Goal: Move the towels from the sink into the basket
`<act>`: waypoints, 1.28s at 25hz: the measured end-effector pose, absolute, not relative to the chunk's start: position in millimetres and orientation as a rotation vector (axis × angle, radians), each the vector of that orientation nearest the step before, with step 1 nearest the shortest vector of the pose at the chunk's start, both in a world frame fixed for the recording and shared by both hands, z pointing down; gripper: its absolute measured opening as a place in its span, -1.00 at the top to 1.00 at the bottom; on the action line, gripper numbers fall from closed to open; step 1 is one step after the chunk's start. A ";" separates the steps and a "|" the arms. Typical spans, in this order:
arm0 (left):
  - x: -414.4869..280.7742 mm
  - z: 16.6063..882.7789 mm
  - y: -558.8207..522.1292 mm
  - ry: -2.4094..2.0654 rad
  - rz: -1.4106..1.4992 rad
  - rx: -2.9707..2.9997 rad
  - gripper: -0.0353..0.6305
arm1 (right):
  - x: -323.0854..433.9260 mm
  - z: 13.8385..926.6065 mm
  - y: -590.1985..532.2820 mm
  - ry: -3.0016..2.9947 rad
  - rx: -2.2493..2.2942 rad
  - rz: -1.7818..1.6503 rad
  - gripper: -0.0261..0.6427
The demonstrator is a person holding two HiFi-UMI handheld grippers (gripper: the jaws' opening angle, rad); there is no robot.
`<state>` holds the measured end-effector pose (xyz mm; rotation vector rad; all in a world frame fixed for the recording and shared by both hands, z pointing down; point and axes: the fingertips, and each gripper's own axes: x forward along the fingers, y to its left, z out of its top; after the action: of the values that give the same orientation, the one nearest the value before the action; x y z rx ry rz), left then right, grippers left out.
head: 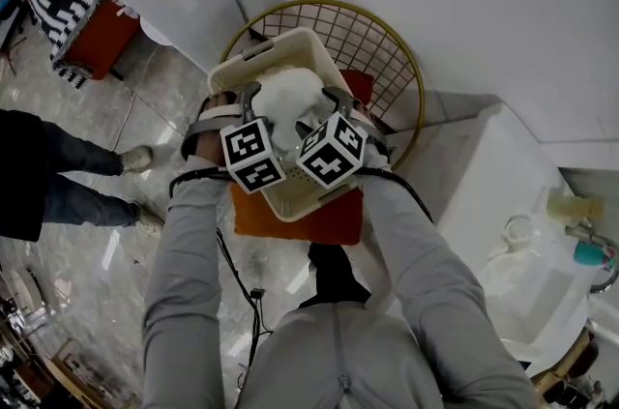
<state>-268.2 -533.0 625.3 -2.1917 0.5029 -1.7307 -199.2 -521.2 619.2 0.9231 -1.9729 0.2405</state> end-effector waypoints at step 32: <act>-277.2 411.4 -356.4 1.236 -1.081 -2.321 -0.26 | -163.2 391.0 -368.1 -2.255 1.455 -0.023 -0.03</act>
<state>-277.2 -356.4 411.4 -2.3211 1.2357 -1.0806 -163.2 -368.1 391.0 1.4547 -2.2549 -0.0228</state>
